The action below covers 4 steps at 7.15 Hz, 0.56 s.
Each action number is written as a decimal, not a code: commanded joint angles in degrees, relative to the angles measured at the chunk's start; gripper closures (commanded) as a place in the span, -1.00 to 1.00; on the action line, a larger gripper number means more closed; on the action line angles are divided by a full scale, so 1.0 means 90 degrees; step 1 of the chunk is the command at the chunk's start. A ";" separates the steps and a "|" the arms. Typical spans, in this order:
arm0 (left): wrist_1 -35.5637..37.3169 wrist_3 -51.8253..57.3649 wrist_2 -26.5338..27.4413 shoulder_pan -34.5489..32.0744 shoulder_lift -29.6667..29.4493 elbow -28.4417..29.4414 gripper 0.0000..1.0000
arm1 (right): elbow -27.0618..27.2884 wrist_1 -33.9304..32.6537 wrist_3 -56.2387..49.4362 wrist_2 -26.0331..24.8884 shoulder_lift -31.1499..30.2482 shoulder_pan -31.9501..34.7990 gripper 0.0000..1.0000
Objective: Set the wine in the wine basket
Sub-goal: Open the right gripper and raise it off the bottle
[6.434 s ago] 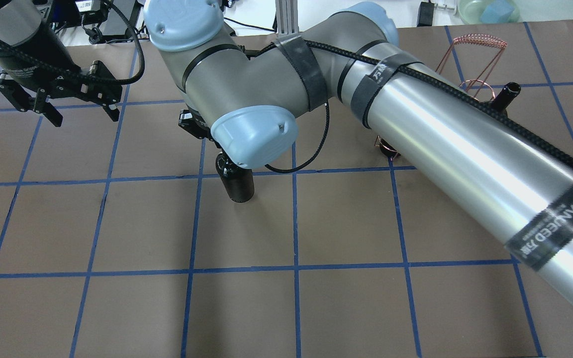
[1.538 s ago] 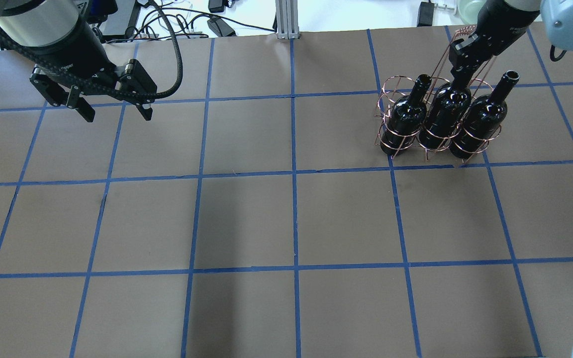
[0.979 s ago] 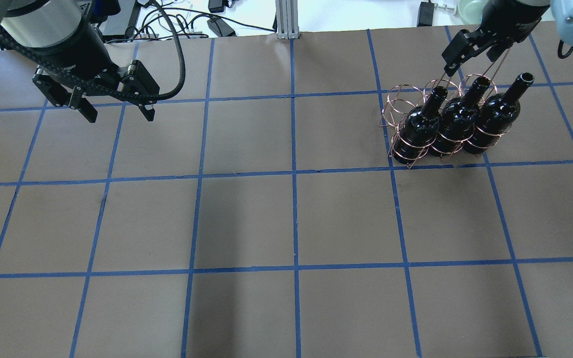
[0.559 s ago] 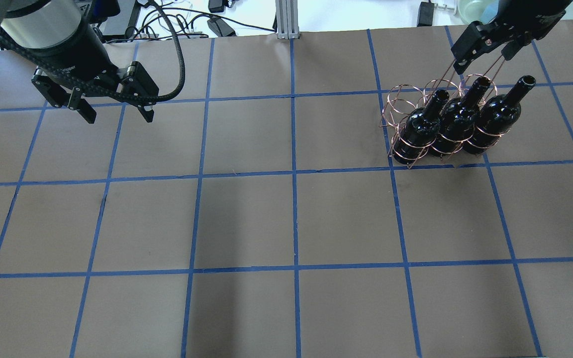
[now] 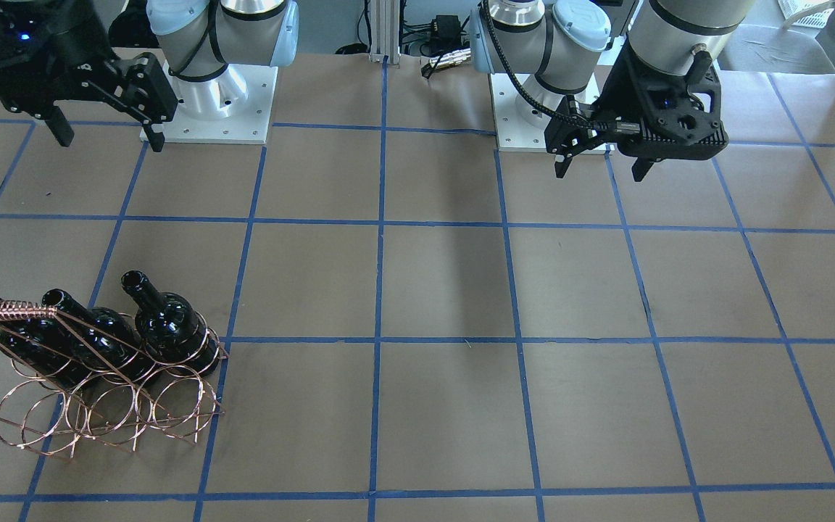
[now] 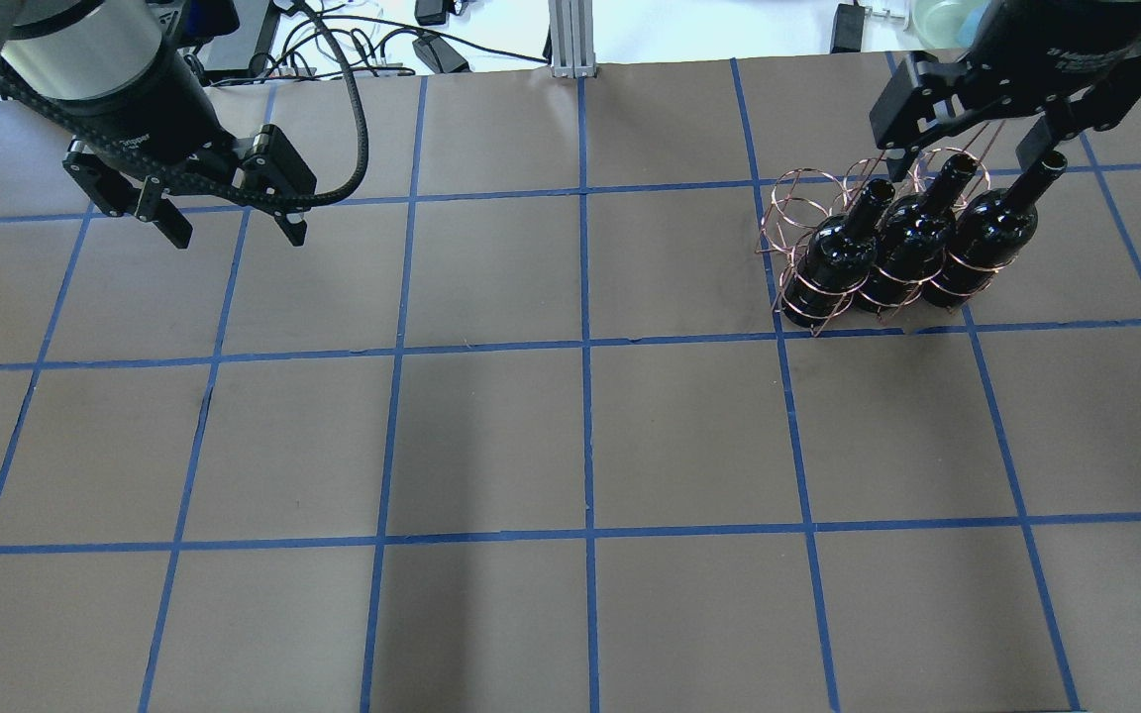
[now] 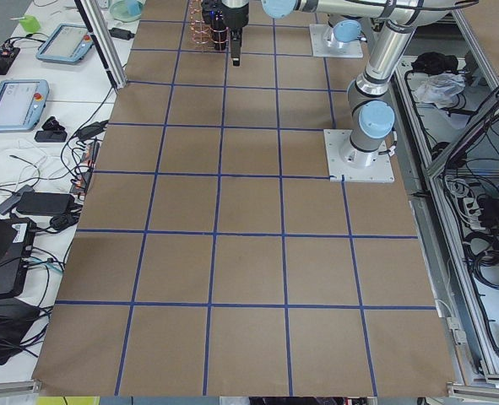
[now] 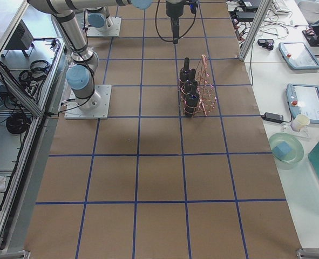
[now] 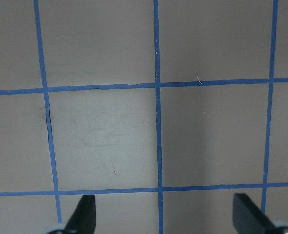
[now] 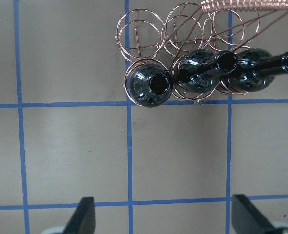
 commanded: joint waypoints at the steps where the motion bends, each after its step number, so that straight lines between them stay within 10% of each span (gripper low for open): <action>1: -0.0009 0.0002 0.0026 0.0011 0.0004 -0.0002 -1.00 | 0.0000 0.0050 0.0599 -0.0047 -0.0044 0.0481 -1.00; 4: 0.0000 -0.0018 -0.0042 -0.0009 -0.0006 0.0008 -1.00 | 0.0000 0.0030 0.0590 -0.0046 -0.0004 0.0482 -1.00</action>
